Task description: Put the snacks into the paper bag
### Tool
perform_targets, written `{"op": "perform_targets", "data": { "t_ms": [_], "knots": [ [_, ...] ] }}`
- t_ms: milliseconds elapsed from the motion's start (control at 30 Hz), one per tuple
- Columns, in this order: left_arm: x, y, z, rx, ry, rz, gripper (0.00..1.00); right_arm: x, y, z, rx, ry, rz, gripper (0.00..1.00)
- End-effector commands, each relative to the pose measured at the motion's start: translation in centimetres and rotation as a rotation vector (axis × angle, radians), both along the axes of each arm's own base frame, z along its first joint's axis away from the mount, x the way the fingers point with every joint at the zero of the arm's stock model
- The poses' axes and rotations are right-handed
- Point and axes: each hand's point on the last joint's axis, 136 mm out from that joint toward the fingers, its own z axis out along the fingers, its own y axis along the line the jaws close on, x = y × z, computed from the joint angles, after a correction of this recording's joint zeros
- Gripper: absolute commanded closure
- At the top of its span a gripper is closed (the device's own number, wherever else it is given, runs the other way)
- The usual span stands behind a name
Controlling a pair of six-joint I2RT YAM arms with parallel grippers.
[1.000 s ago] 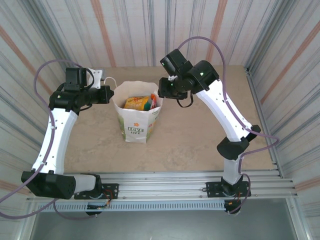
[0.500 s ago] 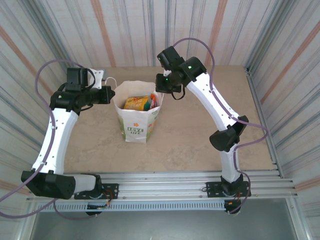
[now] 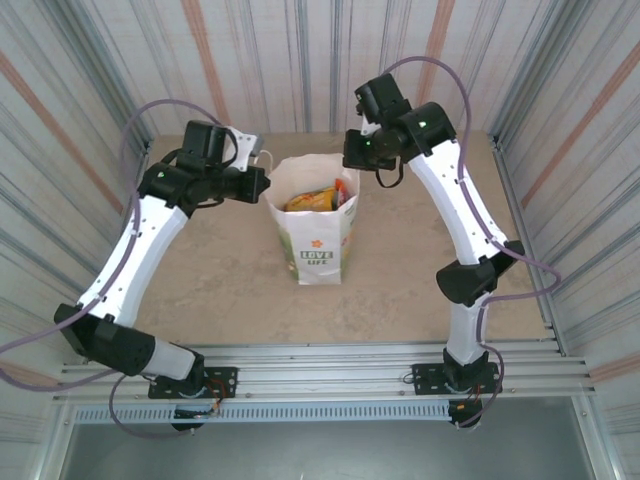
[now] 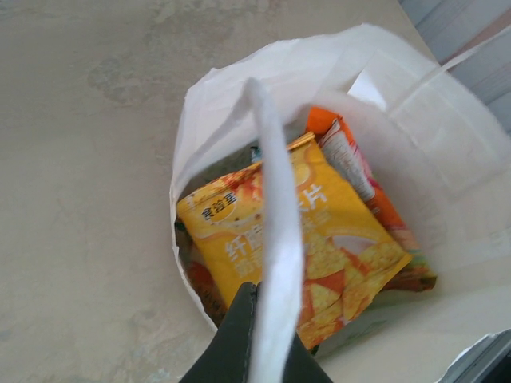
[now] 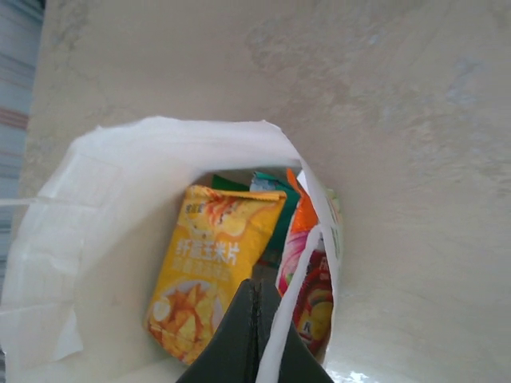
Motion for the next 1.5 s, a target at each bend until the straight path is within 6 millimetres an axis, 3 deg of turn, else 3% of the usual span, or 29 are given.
{"op": "perform_targets", "data": {
  "t_ms": [0,133,233,333,433,567,667,767,867,900,933,1100,1233,1367,1400,1433,1467],
  "knots": [
    [1.1,-2.1,2.5,-0.041,-0.085,-0.01,0.99,-0.8,-1.7,2.3,-0.02,-0.068,0.02,1.0],
    [0.8,-4.0,-0.1,-0.003,-0.026,-0.03,0.95,-1.1,-2.9,-0.4,-0.06,0.011,0.018,1.0],
    [0.4,-4.3,-0.9,0.0,-0.003,-0.021,0.91,-1.8,-3.3,-0.9,-0.053,0.019,0.022,0.99],
    [0.1,-4.3,-0.8,0.009,-0.01,-0.012,0.84,-2.5,-3.9,-0.5,-0.042,0.004,0.013,0.85],
    [-0.4,-3.9,-0.1,0.023,-0.016,-0.001,0.66,-3.3,-4.5,0.0,-0.037,-0.004,-0.001,0.67],
    [-1.1,-3.0,0.8,0.025,-0.039,0.016,0.46,-4.2,-5.9,0.8,-0.056,-0.038,-0.026,0.56],
    [-1.7,-2.2,1.7,0.031,-0.078,0.028,0.39,-4.7,-7.0,1.2,-0.07,-0.07,-0.036,0.51],
    [-2.1,-0.7,2.5,0.045,-0.126,0.065,0.34,-5.1,-8.3,1.6,-0.09,-0.119,-0.055,0.49],
    [-2.3,1.8,2.6,0.036,-0.148,0.125,0.19,-5.4,-10.2,1.9,-0.106,-0.171,-0.101,0.47],
    [-2.3,2.7,2.5,0.028,-0.153,0.147,0.06,-5.5,-10.8,1.7,-0.106,-0.179,-0.118,0.46],
    [-2.3,3.5,2.3,0.024,-0.159,0.167,0.01,-5.6,-11.4,1.5,-0.105,-0.186,-0.133,0.45],
    [-2.0,8.4,0.0,0.036,-0.218,0.316,0.01,-5.6,-14.9,0.8,-0.104,-0.26,-0.243,0.43],
    [-1.9,10.8,-2.7,0.084,-0.297,0.374,0.01,-5.6,-17.5,-0.3,-0.105,-0.318,-0.325,0.43],
    [-1.2,13.3,-7.0,0.117,-0.357,0.461,0.02,-5.3,-21.0,-4.0,-0.196,-0.391,-0.431,0.42],
    [-1.2,13.7,-7.8,0.125,-0.372,0.479,0.01,-5.2,-21.5,-5.1,-0.2,-0.397,-0.447,0.38],
    [-1.1,14.1,-8.7,0.133,-0.395,0.494,0.01,-5.1,-22.1,-6.2,-0.192,-0.406,-0.463,0.02],
    [-1.1,14.2,-9.4,0.137,-0.414,0.501,0.02,-5.1,-22.6,-7.5,-0.183,-0.408,-0.476,0.01]
  ]
}}
